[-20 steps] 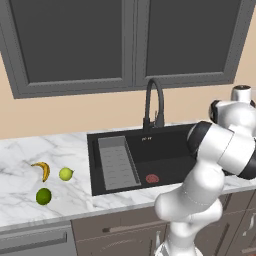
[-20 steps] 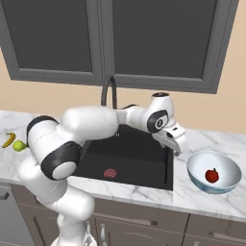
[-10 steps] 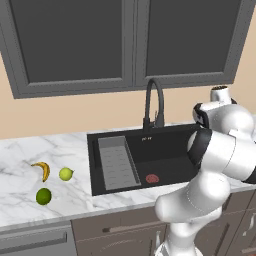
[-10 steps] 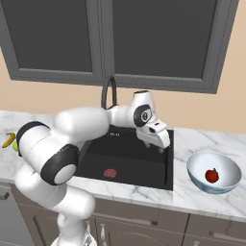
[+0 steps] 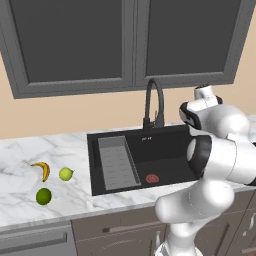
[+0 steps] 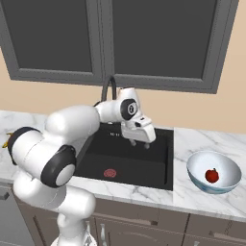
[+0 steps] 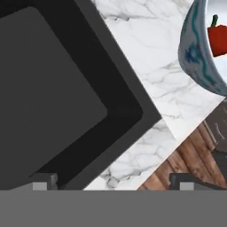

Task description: There is a mixed pile of frozen fruits and vegetables on the counter. Locate all the frozen vegetables and place the items in a bowl on the counter. Take all the frozen fruits and defrost them in a running sink.

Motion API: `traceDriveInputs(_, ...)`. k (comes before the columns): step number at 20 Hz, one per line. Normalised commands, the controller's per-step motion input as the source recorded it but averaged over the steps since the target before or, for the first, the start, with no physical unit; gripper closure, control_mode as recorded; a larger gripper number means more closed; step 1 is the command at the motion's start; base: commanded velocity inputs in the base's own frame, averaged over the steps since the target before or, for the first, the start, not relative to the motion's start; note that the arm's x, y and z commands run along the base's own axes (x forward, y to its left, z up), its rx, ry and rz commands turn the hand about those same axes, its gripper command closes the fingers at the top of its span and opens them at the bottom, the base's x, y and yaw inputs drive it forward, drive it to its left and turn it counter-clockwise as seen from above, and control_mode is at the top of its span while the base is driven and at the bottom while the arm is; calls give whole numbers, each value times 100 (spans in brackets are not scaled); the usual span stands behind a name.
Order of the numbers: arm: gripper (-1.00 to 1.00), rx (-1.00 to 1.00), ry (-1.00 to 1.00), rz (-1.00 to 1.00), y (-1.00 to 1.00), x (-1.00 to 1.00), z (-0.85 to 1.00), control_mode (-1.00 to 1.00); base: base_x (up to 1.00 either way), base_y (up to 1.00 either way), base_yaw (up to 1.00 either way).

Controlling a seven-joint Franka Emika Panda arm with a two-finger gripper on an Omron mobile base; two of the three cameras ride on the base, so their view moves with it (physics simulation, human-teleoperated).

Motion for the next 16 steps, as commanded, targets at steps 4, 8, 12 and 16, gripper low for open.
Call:
traceDriveInputs(4, -100, 6, 1, 8, 44, -2, -3, -100, 0, 0, 0)
traceDriveInputs(8, -100, 8, 0, 10, 39, -9, -5, -100, 0, 0, 0)
traceDriveInputs(12, -100, 8, -1, 10, 37, -13, -7, -100, 0, 0, 0)
traceDriveInputs(16, -100, 6, 0, 11, 39, -13, -4, -100, 0, 0, 0)
